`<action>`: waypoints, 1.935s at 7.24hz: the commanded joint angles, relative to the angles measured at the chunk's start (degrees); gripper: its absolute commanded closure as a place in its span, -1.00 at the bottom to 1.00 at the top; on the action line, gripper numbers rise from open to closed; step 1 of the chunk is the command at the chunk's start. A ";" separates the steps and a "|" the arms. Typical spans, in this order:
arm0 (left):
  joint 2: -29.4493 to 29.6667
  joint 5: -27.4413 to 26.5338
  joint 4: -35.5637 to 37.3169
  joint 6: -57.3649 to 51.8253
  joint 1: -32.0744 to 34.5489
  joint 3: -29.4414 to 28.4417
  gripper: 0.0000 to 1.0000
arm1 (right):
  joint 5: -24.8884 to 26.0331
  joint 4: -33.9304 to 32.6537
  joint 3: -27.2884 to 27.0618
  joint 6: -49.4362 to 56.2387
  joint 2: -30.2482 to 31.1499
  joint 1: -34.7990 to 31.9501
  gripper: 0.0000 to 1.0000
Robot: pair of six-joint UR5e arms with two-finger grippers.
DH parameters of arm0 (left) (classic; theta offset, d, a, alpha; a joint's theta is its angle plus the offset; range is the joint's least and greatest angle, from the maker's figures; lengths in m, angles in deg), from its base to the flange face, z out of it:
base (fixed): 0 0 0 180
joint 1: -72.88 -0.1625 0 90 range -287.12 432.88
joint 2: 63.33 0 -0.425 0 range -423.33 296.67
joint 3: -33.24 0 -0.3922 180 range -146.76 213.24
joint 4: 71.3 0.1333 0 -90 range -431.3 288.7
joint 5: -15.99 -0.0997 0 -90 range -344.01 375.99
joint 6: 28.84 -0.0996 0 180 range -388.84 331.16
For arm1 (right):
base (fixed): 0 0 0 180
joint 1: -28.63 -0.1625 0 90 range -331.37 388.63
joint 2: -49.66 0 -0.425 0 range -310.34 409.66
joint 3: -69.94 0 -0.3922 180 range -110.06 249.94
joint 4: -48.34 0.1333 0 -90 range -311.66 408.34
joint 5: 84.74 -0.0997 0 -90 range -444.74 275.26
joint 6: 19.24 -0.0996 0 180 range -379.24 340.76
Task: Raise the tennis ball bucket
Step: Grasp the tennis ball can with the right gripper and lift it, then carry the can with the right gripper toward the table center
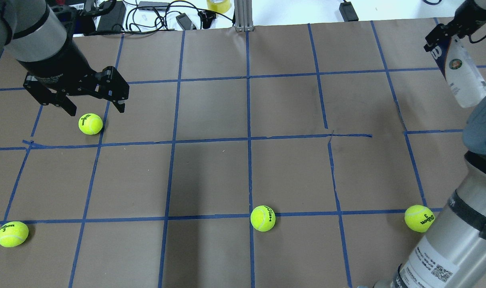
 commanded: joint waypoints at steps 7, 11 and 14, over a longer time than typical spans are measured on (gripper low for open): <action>0.93 0.35 0.80 -3.34 -9.38 0.19 -1.00 | 3.69 -3.82 -1.93 15.75 1.66 -34.54 -0.14; 1.10 0.35 0.80 -3.34 -9.91 0.19 -1.00 | 3.43 -11.87 -8.68 19.12 -0.02 -49.04 -0.16; 1.10 0.35 0.71 -3.34 -9.99 0.19 -1.00 | 3.08 -21.18 -15.62 14.98 -0.11 -53.02 -0.20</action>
